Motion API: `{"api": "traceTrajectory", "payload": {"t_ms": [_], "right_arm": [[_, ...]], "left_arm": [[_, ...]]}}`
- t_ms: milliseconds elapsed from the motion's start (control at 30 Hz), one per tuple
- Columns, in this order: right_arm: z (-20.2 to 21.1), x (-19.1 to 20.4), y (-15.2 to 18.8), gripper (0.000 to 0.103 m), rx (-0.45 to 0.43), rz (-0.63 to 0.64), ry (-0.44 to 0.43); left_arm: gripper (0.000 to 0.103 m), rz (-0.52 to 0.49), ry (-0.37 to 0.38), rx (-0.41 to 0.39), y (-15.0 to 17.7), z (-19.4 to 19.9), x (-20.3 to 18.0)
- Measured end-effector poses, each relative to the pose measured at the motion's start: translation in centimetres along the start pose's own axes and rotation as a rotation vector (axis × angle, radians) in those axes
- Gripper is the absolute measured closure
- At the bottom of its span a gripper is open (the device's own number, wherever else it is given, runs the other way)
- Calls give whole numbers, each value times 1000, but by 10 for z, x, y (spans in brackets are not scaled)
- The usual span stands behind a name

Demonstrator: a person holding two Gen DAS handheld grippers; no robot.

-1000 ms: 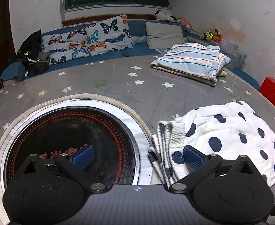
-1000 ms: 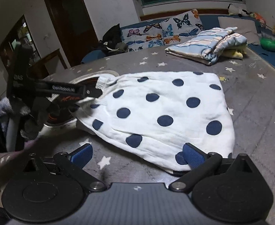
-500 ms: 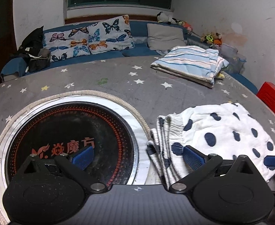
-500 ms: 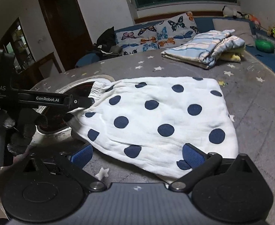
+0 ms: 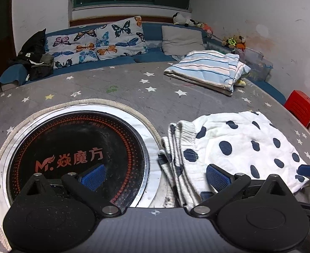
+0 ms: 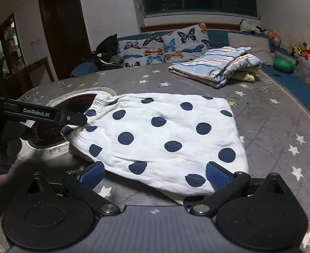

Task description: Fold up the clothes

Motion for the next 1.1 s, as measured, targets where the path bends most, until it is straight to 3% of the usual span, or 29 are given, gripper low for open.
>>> {"api": "traceTrajectory", "payload": {"t_ms": [400,700,933,1100], "right_arm": [[0,4,5,0,-10,-17,63],[1,3,6,0,-18,-38,65],[-7,3,8,0,24,2,75],[-2,5,-6,0,-3,24,55]], "left_arm": [[0,-16,7,7,10,8,-2],[0,-22,1,14,15,8,0],[0,-30,0,30,19,0,0],[0,-22,-1,24,17,2,0]]}}
Point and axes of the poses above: each gripper's, at about its wrist camera, not at the fingertips, and z roughly against the way its jaws point, x to its left, y to its underside, the point moved 4 cm from there along -z, roughly the way its jaws point, and after that the axes turned 1 degree about -x, right-handed, at the moved point
